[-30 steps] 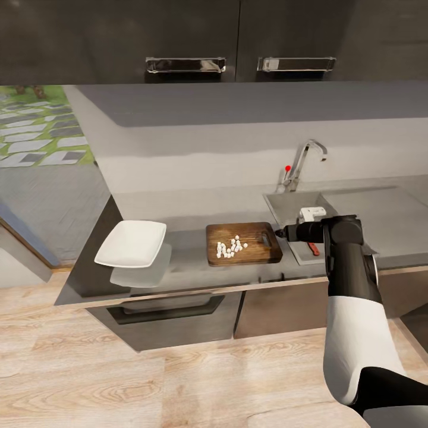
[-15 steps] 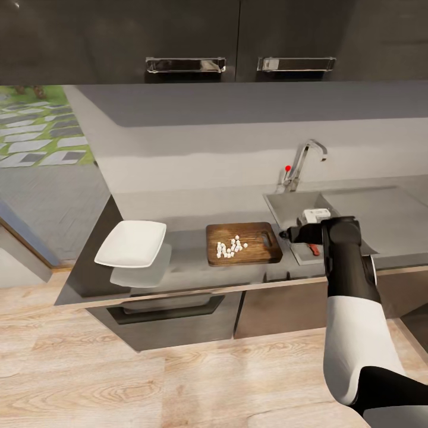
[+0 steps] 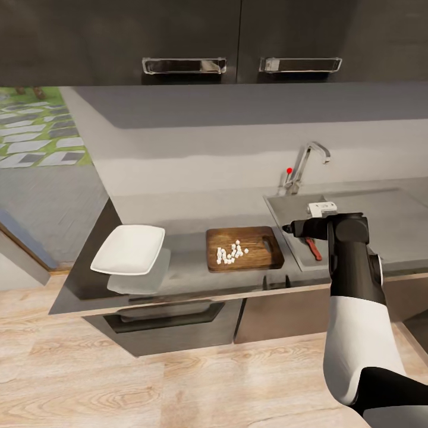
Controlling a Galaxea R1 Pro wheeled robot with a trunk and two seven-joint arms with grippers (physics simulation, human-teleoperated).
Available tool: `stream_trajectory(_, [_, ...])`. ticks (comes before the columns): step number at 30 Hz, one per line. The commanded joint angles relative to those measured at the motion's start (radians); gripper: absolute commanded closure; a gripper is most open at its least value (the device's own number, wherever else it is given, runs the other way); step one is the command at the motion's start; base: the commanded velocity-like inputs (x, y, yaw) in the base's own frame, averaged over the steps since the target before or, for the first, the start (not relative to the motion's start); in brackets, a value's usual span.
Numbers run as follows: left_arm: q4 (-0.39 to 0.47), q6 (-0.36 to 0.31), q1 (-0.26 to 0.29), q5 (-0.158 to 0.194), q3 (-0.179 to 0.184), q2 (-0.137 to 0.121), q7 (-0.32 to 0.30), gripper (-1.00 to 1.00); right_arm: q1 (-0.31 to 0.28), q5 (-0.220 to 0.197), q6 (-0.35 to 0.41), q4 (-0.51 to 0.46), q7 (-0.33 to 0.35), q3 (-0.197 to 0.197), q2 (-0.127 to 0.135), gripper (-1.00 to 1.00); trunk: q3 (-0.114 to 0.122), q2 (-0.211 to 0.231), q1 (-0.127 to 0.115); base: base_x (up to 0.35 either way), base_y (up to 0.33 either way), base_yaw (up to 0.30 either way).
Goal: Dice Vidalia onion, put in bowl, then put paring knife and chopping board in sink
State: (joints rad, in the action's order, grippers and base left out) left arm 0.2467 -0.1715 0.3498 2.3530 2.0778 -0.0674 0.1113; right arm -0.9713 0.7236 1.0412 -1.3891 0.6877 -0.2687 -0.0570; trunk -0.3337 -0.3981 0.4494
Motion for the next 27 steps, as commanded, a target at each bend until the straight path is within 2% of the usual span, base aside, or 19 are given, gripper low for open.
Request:
stream_trajectory(1, [0.006, 0.015, 0.001, 0.003, 0.002, 0.001, 0.005, -1.00, -0.001, 0.010, 0.002, -0.001, 0.010, -0.002, -0.001, -1.00, -0.002, -0.002, 0.001, 0.023, 0.000, 0.000])
stream_trajectory(7, [0.017, 0.043, 0.000, 0.003, 0.002, 0.006, 0.006, -1.00, -0.001, 0.010, 0.002, -0.001, 0.010, -0.002, -0.001, -1.00, -0.003, -0.002, 0.001, 0.007, 0.000, 0.000])
stream_trajectory(18, [0.019, 0.046, -0.001, 0.003, 0.002, 0.006, 0.006, -1.00, -0.001, 0.010, 0.002, -0.001, 0.010, -0.004, -0.001, -1.00, -0.006, -0.002, 0.001, 0.000, 0.000, 0.000])
stream_trajectory(27, [0.019, 0.046, -0.002, 0.003, 0.002, 0.006, 0.006, -1.00, -0.001, 0.010, 0.002, -0.001, 0.010, -0.022, 0.000, -1.00, -0.016, -0.002, 0.001, 0.000, 0.000, 0.000])
